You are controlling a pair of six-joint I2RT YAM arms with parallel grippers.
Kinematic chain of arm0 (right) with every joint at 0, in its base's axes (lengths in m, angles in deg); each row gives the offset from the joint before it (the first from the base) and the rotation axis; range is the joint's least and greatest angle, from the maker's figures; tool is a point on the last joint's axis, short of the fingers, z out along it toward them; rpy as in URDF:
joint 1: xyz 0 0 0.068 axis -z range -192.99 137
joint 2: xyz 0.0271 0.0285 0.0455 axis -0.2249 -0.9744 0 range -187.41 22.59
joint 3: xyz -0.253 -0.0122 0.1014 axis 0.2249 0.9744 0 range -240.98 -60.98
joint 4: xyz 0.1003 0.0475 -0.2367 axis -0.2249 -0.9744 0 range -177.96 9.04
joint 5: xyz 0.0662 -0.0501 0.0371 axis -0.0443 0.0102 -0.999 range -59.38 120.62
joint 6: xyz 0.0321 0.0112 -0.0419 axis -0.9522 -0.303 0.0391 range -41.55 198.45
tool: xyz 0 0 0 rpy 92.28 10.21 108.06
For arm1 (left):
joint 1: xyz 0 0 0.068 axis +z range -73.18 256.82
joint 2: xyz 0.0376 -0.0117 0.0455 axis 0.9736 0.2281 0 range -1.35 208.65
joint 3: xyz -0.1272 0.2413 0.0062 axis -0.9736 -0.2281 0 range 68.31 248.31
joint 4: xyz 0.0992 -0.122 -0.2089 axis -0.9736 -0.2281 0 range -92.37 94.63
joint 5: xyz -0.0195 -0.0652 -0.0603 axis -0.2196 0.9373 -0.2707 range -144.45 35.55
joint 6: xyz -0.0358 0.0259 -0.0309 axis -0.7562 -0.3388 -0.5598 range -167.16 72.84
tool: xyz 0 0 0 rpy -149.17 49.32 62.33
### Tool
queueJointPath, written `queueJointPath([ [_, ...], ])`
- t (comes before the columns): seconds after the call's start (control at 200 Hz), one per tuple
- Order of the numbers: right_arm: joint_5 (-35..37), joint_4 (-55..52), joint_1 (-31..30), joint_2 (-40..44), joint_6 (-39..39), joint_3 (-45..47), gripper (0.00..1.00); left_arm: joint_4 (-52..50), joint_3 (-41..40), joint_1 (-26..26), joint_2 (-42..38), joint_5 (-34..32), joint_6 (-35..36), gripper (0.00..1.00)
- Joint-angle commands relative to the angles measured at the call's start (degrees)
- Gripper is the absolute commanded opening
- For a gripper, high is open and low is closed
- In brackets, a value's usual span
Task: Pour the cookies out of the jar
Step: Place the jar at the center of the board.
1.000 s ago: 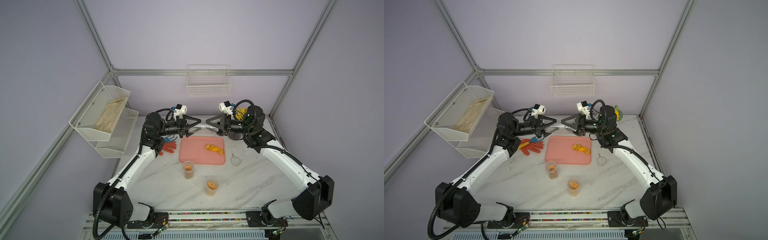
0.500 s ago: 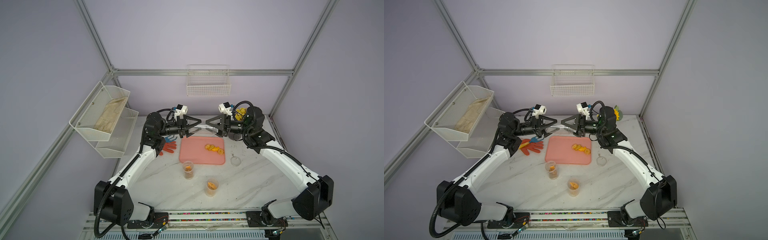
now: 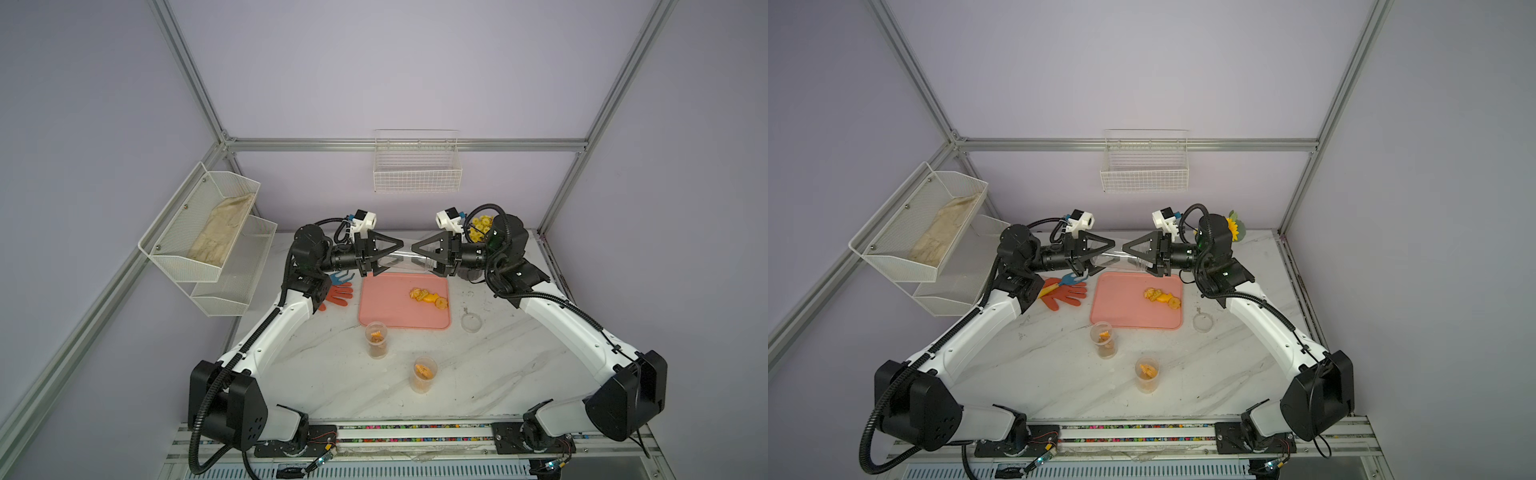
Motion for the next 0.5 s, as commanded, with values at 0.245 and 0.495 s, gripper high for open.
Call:
queueJointPath([
  [0.245,-2.0,1.3,0.9,2.1,-0.4,1.7,0.60,-1.7,0.9,0.1,0.3,-0.8,1.7,1.00],
  [0.495,-2.6,-0.3,5.2,2.6,-0.8,4.8,0.58,-11.8,1.1,2.6,-0.8,-3.0,7.4,1.00],
])
